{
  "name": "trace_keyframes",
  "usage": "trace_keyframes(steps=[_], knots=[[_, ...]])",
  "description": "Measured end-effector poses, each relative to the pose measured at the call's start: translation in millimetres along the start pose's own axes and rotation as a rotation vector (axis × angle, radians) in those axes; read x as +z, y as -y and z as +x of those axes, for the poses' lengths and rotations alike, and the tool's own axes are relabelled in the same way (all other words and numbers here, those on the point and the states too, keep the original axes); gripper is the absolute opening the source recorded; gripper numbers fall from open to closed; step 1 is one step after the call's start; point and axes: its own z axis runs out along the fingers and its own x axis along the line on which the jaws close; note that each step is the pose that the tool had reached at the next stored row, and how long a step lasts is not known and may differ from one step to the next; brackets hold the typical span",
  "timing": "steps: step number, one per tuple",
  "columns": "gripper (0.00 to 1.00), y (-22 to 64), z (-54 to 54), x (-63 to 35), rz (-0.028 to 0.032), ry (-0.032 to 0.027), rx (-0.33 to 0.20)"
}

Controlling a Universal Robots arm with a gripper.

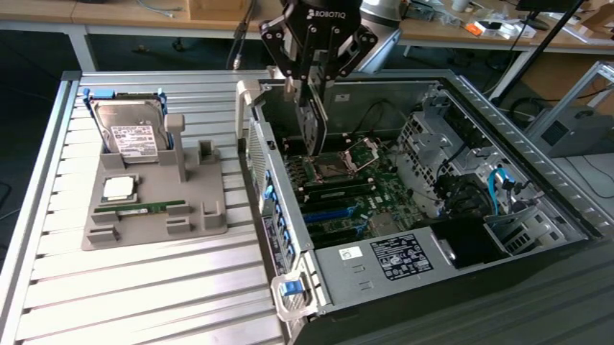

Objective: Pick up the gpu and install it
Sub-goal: 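Pick up the gpu and move the gpu toward the slot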

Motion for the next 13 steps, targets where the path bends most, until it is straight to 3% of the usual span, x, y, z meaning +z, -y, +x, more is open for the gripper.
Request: trace_keyframes(steps=[13], knots=[[0.27,-0.9,-11.5,2.6,0.0001,0.0000,0.000]])
